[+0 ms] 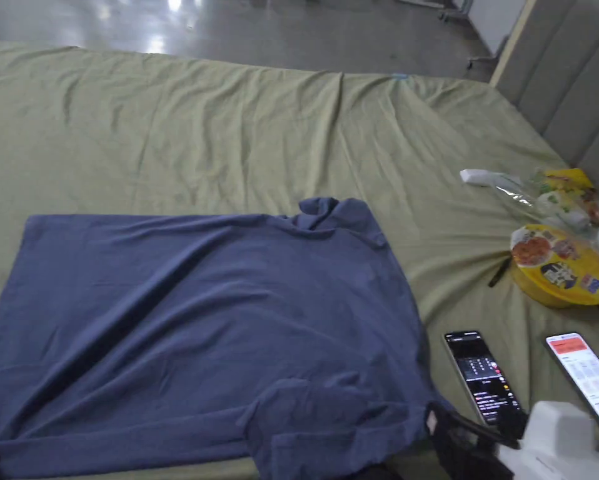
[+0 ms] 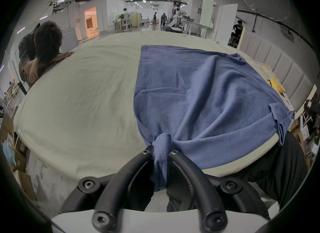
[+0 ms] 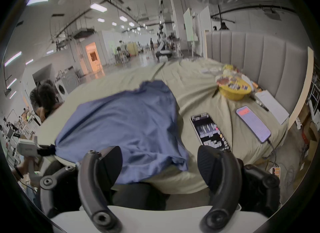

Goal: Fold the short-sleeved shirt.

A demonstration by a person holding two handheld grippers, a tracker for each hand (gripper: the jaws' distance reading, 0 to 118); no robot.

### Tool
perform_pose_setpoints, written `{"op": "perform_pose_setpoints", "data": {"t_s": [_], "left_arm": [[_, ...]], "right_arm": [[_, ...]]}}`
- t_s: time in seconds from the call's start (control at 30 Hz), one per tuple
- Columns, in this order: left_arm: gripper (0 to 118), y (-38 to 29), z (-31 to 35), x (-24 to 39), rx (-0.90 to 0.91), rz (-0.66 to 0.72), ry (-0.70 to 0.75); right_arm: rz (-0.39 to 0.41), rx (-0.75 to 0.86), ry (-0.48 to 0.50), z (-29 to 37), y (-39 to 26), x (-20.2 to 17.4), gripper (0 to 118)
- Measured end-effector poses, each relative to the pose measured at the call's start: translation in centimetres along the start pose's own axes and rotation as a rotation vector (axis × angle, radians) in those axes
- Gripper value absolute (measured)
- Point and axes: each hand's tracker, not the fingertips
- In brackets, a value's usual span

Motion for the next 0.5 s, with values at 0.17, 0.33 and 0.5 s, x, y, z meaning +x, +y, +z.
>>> {"op": "perform_pose_setpoints", "data": {"t_s": [0.17,0.33,0.5], "left_arm": [[11,-0.6,0.1,0.2,0.026,0.011,0.001],[11,-0.4,0.0,0.1,0.017,0.014,0.003],[8,0.2,0.0,0.1,-0.002,0.006,0.005]], "right_arm": [[-0.022,-0.107,-0.013,-6.1,-2.4,2.2,91],[-0.096,-0.14,0.029,-8.3,-3.1,2.9,33],[-0.077,-0.107,0.039,-7.9,-3.0,1.9,15]]}}
